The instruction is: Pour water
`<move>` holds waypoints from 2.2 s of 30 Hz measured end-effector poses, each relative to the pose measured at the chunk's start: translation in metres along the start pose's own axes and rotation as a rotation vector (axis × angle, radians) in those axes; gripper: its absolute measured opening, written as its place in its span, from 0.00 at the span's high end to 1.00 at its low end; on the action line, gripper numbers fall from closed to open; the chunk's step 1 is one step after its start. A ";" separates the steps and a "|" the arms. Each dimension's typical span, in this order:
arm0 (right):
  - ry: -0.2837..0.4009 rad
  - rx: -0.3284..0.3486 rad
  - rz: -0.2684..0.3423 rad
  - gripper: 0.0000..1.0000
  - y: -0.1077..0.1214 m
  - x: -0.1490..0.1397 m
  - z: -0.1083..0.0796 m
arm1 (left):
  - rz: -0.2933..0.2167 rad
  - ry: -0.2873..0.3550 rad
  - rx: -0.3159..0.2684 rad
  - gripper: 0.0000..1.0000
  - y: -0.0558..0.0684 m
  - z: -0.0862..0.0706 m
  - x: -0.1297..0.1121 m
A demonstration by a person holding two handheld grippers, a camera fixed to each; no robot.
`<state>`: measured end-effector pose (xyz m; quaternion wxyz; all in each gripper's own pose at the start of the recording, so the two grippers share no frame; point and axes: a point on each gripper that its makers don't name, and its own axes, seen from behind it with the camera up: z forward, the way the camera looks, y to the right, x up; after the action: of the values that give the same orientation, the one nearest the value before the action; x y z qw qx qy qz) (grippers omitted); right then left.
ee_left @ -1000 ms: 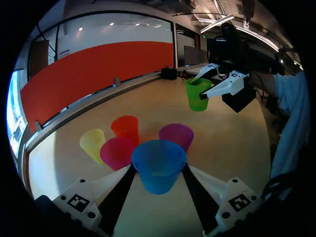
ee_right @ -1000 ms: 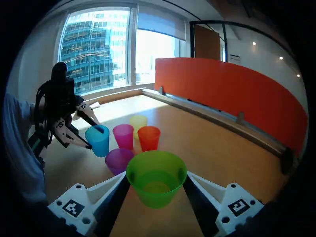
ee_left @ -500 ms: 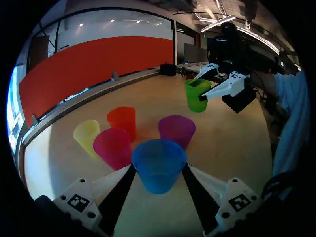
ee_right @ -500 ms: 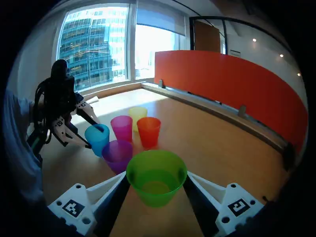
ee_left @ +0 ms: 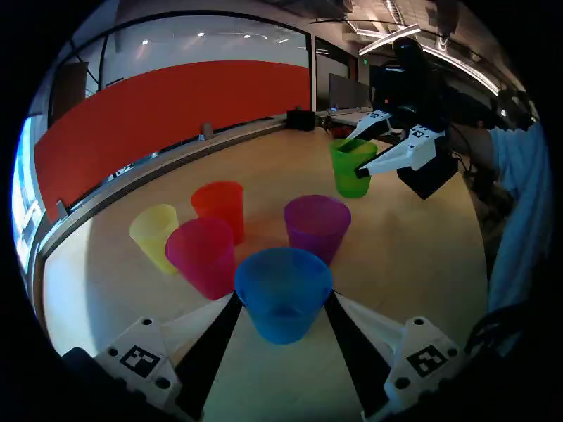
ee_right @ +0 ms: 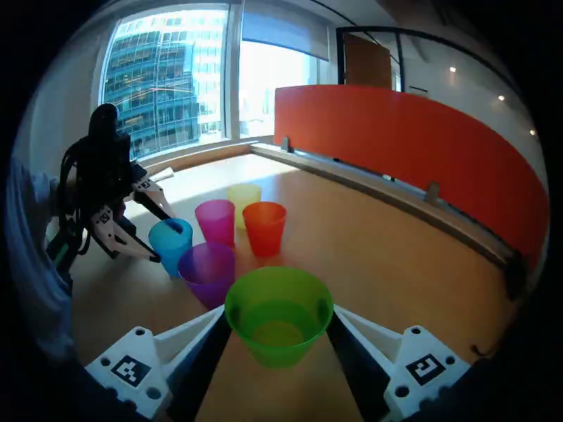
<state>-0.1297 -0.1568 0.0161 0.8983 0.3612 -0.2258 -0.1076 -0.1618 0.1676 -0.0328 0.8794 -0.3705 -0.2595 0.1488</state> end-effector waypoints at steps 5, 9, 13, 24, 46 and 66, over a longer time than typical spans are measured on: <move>-0.012 -0.004 -0.005 0.10 0.000 -0.007 0.003 | -0.004 -0.004 -0.004 0.15 0.000 0.000 -0.004; -0.014 -0.002 -0.002 0.10 -0.001 -0.009 0.005 | 0.006 -0.016 0.004 0.15 -0.001 0.001 -0.008; -0.018 0.000 0.001 0.10 -0.002 -0.012 0.006 | 0.015 -0.032 0.015 0.09 -0.003 0.001 -0.012; -0.042 0.005 0.002 0.10 -0.009 -0.027 0.013 | 0.010 -0.078 0.050 0.04 -0.010 -0.003 -0.026; -0.062 -0.005 0.004 0.10 -0.013 -0.044 0.019 | -0.034 -0.073 0.061 0.04 -0.010 -0.023 -0.031; -0.069 -0.058 0.007 0.01 -0.011 -0.058 -0.005 | -0.058 -0.071 0.120 0.04 -0.016 -0.040 -0.037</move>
<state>-0.1783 -0.1406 -0.0136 0.9005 0.3301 -0.2546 -0.1233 -0.1681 0.1171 -0.0577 0.8942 -0.3041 -0.2916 0.1514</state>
